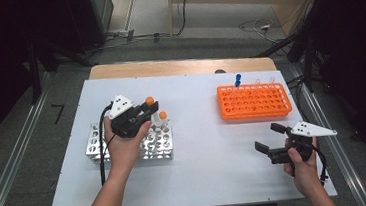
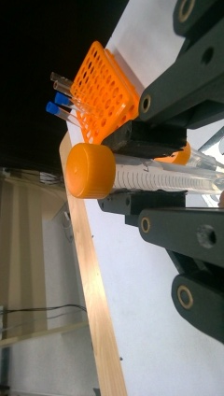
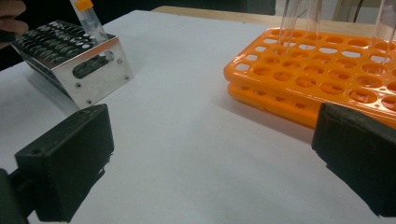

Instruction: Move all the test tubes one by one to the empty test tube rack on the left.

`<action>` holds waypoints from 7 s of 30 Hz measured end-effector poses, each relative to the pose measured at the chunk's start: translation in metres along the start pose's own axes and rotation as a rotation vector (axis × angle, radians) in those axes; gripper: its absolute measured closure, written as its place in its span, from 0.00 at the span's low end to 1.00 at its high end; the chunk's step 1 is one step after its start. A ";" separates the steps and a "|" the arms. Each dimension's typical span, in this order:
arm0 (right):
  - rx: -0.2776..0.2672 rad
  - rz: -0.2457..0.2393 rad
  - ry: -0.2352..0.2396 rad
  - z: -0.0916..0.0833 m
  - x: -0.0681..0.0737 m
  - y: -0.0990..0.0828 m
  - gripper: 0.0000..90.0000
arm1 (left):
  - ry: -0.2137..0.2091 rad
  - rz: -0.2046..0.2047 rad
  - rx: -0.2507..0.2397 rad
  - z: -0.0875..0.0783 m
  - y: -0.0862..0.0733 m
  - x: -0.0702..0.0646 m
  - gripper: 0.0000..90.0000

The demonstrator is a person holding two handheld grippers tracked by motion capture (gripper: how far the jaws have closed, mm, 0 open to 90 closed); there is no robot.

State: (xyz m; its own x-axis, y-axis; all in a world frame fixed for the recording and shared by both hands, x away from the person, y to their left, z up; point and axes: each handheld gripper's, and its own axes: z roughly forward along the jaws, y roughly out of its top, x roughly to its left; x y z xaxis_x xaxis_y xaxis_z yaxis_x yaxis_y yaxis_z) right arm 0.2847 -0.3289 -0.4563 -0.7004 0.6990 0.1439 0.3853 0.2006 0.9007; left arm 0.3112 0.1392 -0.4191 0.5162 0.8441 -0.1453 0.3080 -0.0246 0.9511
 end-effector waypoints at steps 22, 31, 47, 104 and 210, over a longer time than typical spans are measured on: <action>0.004 0.000 -0.008 0.001 0.000 -0.001 0.00 | 0.041 0.001 0.110 0.009 -0.016 -0.003 0.70; 0.002 -0.002 -0.011 0.002 -0.001 -0.001 0.00 | 0.057 -0.036 0.080 -0.005 -0.014 -0.003 0.46; -0.003 0.032 -0.055 0.008 -0.013 0.003 0.00 | -0.111 -0.022 0.020 -0.042 -0.018 -0.022 0.02; 0.095 0.191 -0.542 0.104 -0.135 0.057 0.79 | -0.177 -0.026 0.028 -0.058 -0.044 -0.032 0.00; 0.123 -0.181 0.208 0.074 0.139 0.020 0.82 | -0.410 0.158 0.168 -0.003 -0.030 -0.135 0.84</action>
State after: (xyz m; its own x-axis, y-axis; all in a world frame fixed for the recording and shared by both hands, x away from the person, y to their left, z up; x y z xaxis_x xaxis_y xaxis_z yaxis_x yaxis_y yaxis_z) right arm 0.2389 -0.1769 -0.4488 -0.8678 0.4909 0.0778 0.3039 0.4001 0.8646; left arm 0.2297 0.0280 -0.4271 0.8298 0.5427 -0.1301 0.3078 -0.2507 0.9178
